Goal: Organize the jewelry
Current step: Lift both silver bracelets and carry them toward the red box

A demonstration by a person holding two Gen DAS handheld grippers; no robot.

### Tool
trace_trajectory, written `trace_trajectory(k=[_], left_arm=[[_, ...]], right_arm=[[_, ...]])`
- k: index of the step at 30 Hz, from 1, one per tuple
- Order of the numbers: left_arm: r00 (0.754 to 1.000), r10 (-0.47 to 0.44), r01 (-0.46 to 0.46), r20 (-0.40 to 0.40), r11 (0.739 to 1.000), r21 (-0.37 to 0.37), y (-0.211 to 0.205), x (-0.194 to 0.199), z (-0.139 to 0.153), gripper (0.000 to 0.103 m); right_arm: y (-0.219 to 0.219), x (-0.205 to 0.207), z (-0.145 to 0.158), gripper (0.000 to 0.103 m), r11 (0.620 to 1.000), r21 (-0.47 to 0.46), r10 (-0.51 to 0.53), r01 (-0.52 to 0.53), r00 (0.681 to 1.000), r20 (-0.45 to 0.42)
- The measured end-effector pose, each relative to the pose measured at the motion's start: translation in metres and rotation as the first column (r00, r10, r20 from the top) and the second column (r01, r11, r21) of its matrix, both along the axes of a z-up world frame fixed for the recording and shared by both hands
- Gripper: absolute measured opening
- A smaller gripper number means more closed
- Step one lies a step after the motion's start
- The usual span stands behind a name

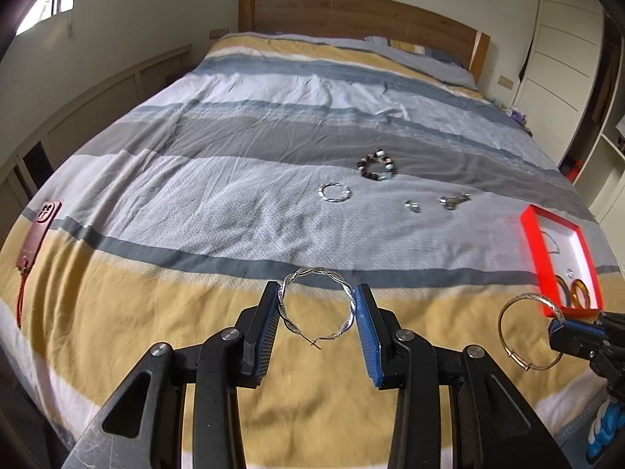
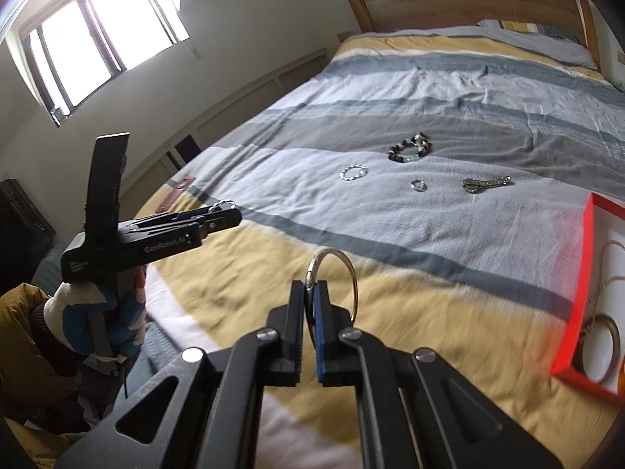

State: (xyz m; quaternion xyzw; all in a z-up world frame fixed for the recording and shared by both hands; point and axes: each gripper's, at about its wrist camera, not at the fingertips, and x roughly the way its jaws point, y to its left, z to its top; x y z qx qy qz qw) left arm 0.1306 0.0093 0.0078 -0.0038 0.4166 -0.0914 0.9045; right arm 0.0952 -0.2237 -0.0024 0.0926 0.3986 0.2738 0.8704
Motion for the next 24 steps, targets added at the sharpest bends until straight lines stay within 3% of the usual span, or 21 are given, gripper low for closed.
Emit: trace_trajectory(k=[14, 24], left_arm=[[0.987, -0.126, 0.128, 0.098, 0.992, -0.013, -0.068, -0.075, 0.053, 0.038], [0.961, -0.267, 0.27, 0.075, 0.962, -0.027, -0.155, -0.084, 0.052, 0.038]], right_arm=[[-0.054, -0.103, 0.05, 0.004, 0.993, 0.043, -0.119, 0.114, 0.984, 0.135], [-0.132, -0.141, 0.049, 0.004, 0.96, 0.052, -0.281, 0.276, 0.95, 0.138]])
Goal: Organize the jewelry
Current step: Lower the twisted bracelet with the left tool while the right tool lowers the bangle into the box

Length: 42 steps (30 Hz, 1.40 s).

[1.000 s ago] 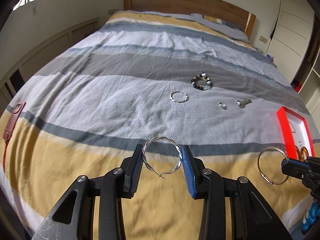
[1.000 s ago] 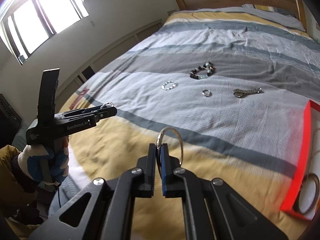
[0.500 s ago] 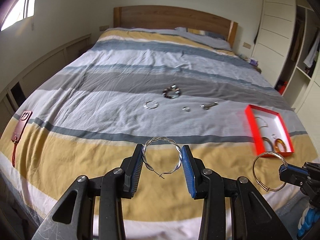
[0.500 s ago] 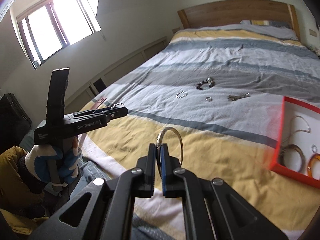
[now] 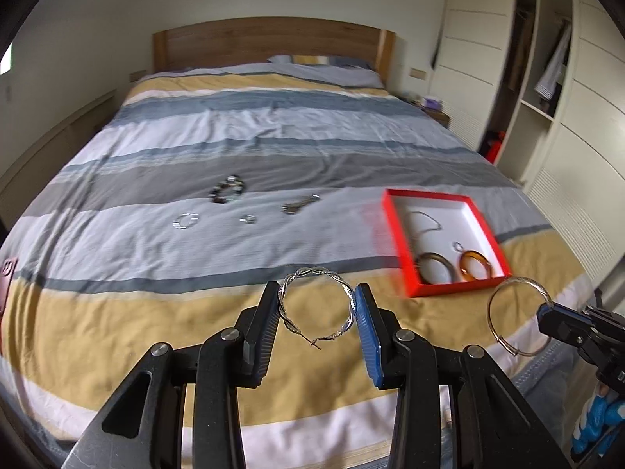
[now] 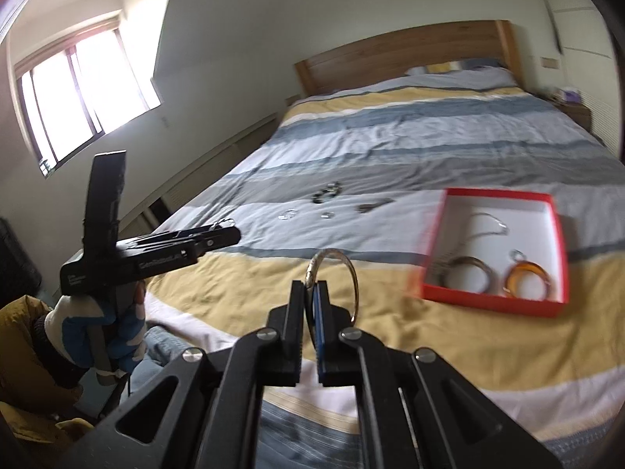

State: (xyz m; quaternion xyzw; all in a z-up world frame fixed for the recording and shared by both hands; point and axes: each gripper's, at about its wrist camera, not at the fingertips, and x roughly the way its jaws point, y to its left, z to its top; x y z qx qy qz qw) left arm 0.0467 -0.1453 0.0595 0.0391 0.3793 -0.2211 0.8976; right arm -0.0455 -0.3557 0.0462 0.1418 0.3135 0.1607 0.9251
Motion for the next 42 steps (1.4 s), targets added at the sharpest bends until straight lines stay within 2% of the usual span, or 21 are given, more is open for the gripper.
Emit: trace_trajectory(k=[5, 13, 20, 27, 35, 42], left_arm=[[0.998, -0.055, 0.055, -0.013, 0.998, 0.023, -0.039, 0.006, -0.007, 0.038], [0.99, -0.14, 0.141, -0.036, 0.989, 0.04, -0.101, 0.032, -0.017, 0.038], [0.975, -0.212, 0.215, -0.065, 0.976, 0.042, -0.157, 0.063, -0.034, 0.038], [0.956, -0.287, 0.291, -0.066, 0.953, 0.083, -0.212, 0.088, -0.048, 0.038], [0.945, -0.316, 0.325, -0.087, 0.936, 0.132, -0.253, 0.109, -0.078, 0.038], [0.944, -0.297, 0.315, -0.145, 0.941, 0.122, -0.264, 0.126, -0.109, 0.038]], right_arm=[[-0.039, 0.0, -0.013, 0.004, 0.998, -0.004, -0.07, 0.07, 0.997, -0.028], [-0.088, 0.022, -0.027, 0.004, 0.988, -0.039, -0.151, 0.149, 0.985, -0.079], [-0.124, 0.055, -0.036, 0.004, 0.981, -0.065, -0.19, 0.184, 0.975, -0.114], [-0.157, 0.097, -0.046, 0.004, 0.974, -0.077, -0.221, 0.212, 0.967, -0.127], [-0.184, 0.149, -0.068, 0.004, 0.972, -0.106, -0.225, 0.21, 0.961, -0.163], [-0.198, 0.175, -0.094, 0.004, 0.971, -0.121, -0.229, 0.208, 0.952, -0.204]])
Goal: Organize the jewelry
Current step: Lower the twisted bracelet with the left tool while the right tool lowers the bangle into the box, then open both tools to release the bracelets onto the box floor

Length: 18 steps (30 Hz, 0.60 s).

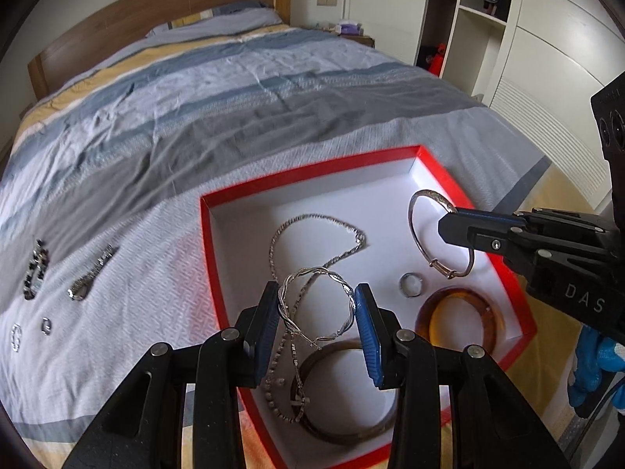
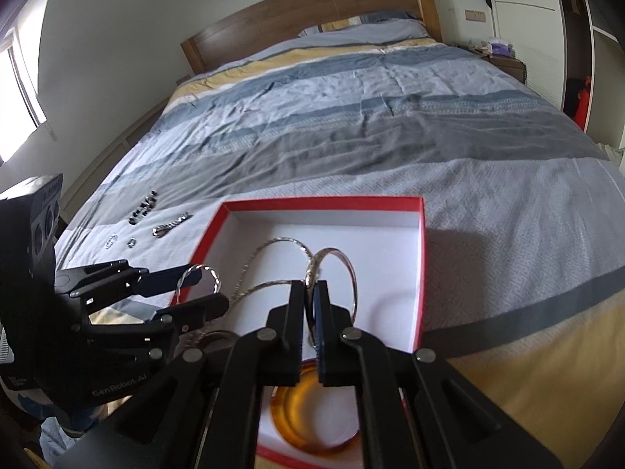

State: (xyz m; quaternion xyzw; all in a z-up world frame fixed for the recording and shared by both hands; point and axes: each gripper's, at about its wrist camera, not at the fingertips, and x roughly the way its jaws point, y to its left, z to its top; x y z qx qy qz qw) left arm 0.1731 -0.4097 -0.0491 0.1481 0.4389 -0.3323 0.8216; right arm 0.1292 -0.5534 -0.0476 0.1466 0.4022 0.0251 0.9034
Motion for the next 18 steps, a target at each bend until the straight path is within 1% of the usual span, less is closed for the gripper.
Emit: trace_trajectory(k=[3, 8, 11, 13, 18], left_arm=[[1.0, 0.006, -0.006, -0.023, 1.0, 0.002, 0.0, 0.005, -0.011, 0.038], [0.998, 0.017, -0.017, -0.057, 1.0, 0.006, 0.003, 0.009, -0.028, 0.038], [0.999, 0.004, -0.004, -0.054, 1.0, 0.006, 0.003, 0.007, -0.031, 0.038], [0.998, -0.005, 0.006, -0.059, 1.0, 0.006, 0.001, 0.006, -0.032, 0.038], [0.999, -0.012, 0.013, -0.052, 1.0, 0.013, 0.002, 0.004, -0.034, 0.038]], right_arm=[[-0.003, 0.004, -0.007, 0.004, 1.0, 0.017, 0.003, -0.003, 1.0, 0.001], [-0.004, 0.013, -0.023, 0.004, 1.0, 0.009, 0.005, -0.005, 0.999, -0.042], [-0.007, 0.016, -0.035, 0.004, 1.0, 0.018, -0.004, 0.005, 0.998, -0.07], [-0.006, 0.016, -0.037, 0.002, 1.0, 0.015, -0.003, 0.004, 0.998, -0.07], [-0.006, 0.018, -0.036, 0.003, 1.0, 0.027, 0.005, -0.003, 0.998, -0.068]])
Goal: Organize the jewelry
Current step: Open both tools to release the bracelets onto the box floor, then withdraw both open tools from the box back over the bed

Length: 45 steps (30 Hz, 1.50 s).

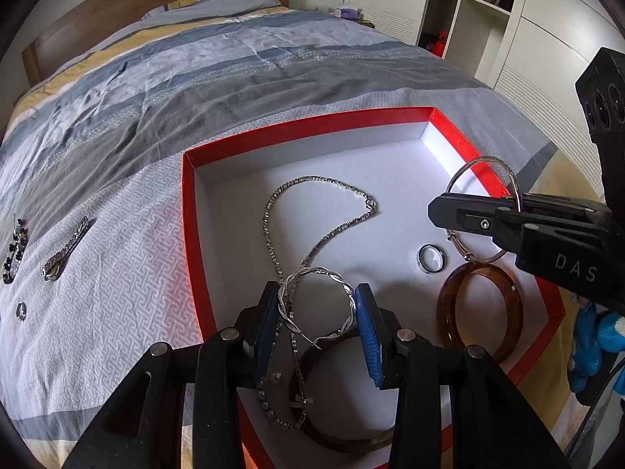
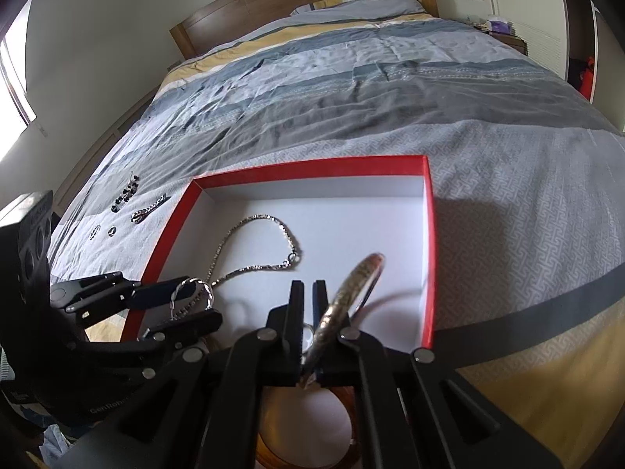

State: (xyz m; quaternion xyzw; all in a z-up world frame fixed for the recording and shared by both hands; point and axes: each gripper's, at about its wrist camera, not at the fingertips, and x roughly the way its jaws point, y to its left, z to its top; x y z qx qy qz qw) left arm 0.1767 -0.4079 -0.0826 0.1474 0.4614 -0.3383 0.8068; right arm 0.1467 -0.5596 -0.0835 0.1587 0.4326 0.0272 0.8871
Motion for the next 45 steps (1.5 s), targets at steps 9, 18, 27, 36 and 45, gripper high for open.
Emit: trace_trajectory(k=[9, 18, 27, 36, 45], left_arm=[[1.0, 0.0, -0.001, -0.02, 1.0, -0.01, 0.003, -0.002, 0.002, 0.04], [0.999, 0.026, -0.027, -0.026, 0.999, -0.021, 0.01, -0.004, 0.01, 0.048], [1.0, 0.012, -0.013, -0.021, 0.999, -0.031, 0.017, -0.016, 0.019, 0.056], [1.0, 0.0, -0.001, -0.013, 0.999, -0.045, 0.026, -0.026, 0.028, 0.057], [1.0, 0.01, -0.011, -0.011, 0.998, -0.067, 0.036, -0.028, 0.035, 0.057]], right_arm=[[-0.008, -0.016, 0.001, 0.01, 0.999, 0.03, -0.032, 0.033, 0.999, -0.018], [-0.014, -0.04, 0.007, 0.013, 0.997, 0.049, -0.057, 0.059, 0.998, -0.035], [-0.006, -0.066, 0.01, 0.024, 0.997, 0.05, -0.055, 0.058, 0.996, -0.069], [0.006, -0.078, 0.012, 0.028, 0.998, 0.033, -0.044, 0.049, 0.992, -0.115], [0.009, -0.074, 0.025, 0.031, 0.999, -0.014, -0.044, 0.043, 0.992, -0.119]])
